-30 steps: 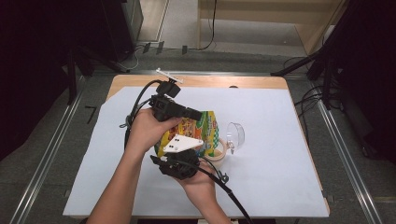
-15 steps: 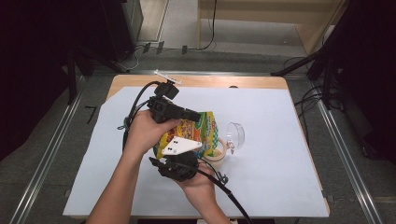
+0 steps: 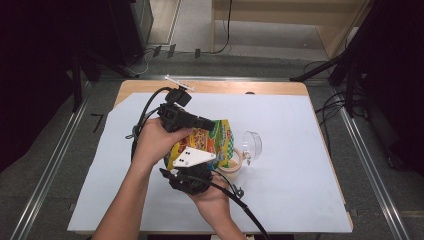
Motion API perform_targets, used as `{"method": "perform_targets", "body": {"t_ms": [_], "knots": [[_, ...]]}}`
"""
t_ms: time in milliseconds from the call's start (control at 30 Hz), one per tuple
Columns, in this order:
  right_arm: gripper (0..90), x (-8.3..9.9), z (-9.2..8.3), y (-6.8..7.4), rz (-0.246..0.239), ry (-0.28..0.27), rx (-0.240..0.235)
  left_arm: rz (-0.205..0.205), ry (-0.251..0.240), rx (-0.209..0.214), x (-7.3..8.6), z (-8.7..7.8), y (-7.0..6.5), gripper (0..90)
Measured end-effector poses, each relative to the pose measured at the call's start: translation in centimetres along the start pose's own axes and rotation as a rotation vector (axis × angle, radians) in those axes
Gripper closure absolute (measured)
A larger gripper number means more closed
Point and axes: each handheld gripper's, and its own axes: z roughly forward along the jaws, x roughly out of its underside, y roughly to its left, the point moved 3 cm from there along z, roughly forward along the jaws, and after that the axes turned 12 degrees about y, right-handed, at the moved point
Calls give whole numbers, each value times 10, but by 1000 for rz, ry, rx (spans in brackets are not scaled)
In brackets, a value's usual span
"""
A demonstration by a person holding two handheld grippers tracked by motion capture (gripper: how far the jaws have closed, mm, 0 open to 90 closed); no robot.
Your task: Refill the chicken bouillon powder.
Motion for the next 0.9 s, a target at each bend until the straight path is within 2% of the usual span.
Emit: {"method": "perform_targets", "body": {"t_ms": [300, 900], "knots": [[702, 1, 1, -1, -12, -1, 8, 1, 5, 4, 0, 2, 1, 770], [702, 2, -2, -1, -2, -2, 4, 7, 5, 1, -1, 3, 0, 769]]}}
